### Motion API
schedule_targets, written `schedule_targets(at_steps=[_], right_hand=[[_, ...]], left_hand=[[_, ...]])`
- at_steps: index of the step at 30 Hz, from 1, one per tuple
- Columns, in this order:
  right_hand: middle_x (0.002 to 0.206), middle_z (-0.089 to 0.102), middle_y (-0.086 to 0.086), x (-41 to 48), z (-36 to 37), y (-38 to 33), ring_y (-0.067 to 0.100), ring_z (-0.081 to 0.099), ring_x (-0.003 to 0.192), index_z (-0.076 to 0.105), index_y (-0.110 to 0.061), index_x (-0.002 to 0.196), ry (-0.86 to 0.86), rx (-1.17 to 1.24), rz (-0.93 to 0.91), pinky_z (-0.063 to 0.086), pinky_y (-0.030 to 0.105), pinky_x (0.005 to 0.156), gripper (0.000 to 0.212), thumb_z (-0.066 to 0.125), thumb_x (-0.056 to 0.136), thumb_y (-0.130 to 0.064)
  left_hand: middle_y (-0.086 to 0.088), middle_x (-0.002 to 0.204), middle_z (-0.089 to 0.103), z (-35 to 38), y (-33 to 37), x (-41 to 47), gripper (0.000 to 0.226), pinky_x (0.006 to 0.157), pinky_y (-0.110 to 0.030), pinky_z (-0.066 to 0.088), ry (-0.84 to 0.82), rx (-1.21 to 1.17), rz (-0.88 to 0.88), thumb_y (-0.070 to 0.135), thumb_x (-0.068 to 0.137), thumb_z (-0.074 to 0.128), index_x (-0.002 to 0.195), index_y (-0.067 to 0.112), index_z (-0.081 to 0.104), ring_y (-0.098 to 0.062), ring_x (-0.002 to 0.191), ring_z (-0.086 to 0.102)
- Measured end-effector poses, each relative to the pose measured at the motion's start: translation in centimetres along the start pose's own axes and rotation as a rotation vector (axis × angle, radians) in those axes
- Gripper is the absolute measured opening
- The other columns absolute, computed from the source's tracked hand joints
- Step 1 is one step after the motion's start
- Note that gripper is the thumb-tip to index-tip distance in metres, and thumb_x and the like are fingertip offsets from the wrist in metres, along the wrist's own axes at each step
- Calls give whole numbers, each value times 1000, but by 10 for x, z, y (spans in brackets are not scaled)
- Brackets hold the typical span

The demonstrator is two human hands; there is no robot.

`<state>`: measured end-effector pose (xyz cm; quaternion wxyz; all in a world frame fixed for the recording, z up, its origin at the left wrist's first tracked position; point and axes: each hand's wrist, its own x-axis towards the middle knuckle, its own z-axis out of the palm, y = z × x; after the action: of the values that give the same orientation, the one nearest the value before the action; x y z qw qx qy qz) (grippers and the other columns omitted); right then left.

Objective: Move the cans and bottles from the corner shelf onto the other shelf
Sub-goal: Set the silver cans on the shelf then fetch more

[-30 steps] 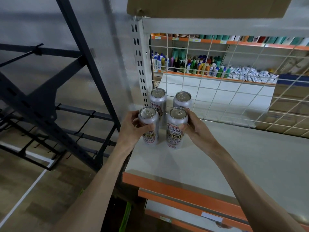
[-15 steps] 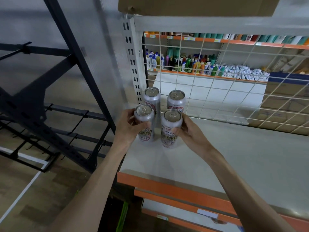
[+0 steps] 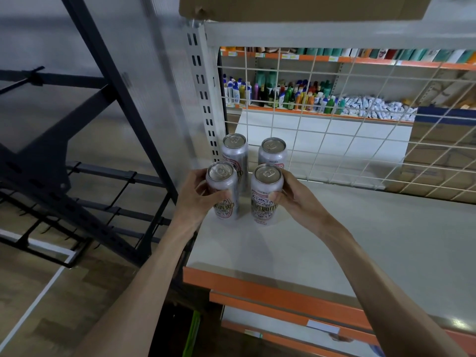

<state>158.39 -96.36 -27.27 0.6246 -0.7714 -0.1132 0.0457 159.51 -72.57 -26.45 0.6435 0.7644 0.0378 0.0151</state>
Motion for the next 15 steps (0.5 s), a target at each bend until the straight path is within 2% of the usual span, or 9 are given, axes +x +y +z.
schedule_targets(at_steps=[3,7,11,13,15], right_hand=[[135,56,-5,0,-1,-3,3,54,124,38,-12,142,-21,31,16,45,20,99,52,56,94,-3],[141,53,-2,0,-2,-2,8,50,130,36,-13,145,-54,22,37,42,30,107,56,59,93,-12],[143,50,-4,-5,1,-5,7,48,131,32,-13,146,16,16,36,40,34,111,66,66,90,-15],[140,53,-3,-8,4,-7,12,48,132,37,-14,143,108,1,-3,38,42,112,64,70,89,-23],[137,55,-2,-14,6,-8,14,50,131,43,-20,138,202,32,-9,39,50,110,60,70,86,-34]], left_hand=[[11,106,65,0,-3,2,55,67,-7,50,-12,28,12,-5,73,81,118,12,55,16,82,64],[8,111,65,-3,-8,5,60,72,-10,52,-38,48,19,-2,73,82,125,9,53,13,87,65],[7,116,65,-4,-2,2,62,79,-11,52,-89,61,39,3,73,84,125,13,54,12,95,64],[2,126,63,-7,0,0,74,90,-20,53,-116,72,43,17,68,89,132,13,51,4,109,62],[2,134,59,-5,5,-8,84,105,-33,48,-50,89,56,38,67,91,136,16,49,-8,122,57]])
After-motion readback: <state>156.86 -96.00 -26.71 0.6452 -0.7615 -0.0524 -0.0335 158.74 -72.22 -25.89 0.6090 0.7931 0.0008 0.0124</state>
